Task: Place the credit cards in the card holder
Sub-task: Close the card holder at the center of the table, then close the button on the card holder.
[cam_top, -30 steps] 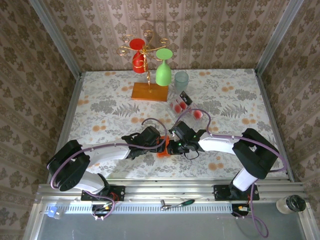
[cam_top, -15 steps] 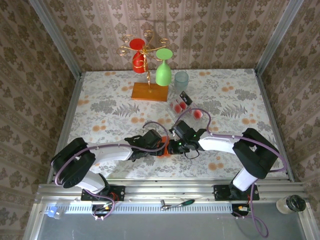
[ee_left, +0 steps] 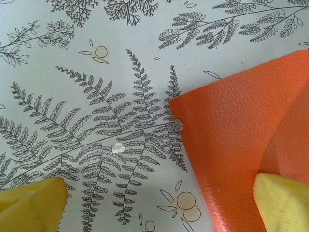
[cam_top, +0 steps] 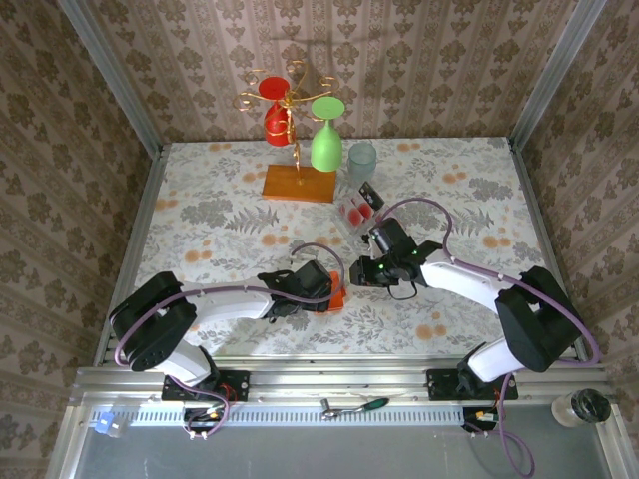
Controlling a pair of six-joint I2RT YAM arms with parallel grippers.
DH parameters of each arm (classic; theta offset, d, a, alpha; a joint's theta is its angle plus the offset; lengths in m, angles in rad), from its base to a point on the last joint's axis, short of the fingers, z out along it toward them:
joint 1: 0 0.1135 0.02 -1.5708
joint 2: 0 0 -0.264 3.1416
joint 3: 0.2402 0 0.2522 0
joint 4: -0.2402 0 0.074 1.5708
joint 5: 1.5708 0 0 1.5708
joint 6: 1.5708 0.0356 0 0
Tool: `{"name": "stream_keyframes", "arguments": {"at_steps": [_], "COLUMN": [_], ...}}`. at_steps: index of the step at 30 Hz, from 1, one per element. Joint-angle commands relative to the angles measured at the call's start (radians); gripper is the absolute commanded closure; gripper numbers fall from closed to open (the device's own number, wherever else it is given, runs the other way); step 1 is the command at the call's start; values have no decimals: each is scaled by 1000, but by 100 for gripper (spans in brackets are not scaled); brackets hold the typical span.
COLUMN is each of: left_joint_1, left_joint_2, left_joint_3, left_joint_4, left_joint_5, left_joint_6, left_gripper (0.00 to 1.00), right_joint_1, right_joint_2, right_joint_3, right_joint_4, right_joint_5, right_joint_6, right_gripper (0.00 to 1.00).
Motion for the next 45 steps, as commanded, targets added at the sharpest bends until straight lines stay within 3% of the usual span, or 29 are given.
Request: {"name": "stream_keyframes", "arguments": {"at_steps": [1, 8, 19, 37, 45], "left_joint_1": [-8, -9, -10, -8, -8], "left_joint_2": [2, -14, -20, -14, -11], "left_joint_3": [-6, -21, -25, -30, -24], "left_joint_4": [-62, -49, -39, -23, -21], "left_joint_5": [-25, -26, -26, -18, -18], "left_joint_6": [3, 2, 3, 2, 2], "left_gripper": [0, 0, 0, 0, 0], "right_joint_1": [7, 52, 76, 65, 58], "right_joint_2": [27, 99, 184, 199, 191], "right_joint_3": [39, 99, 150, 169, 169], "right_joint_4": [-62, -86, -89, -97, -83], "right_joint_5": [-24, -21, -9, -2, -41], "right_joint_6": [-46, -66, -74, -90, -96], "right_gripper": [65, 62, 66, 99, 100]}}
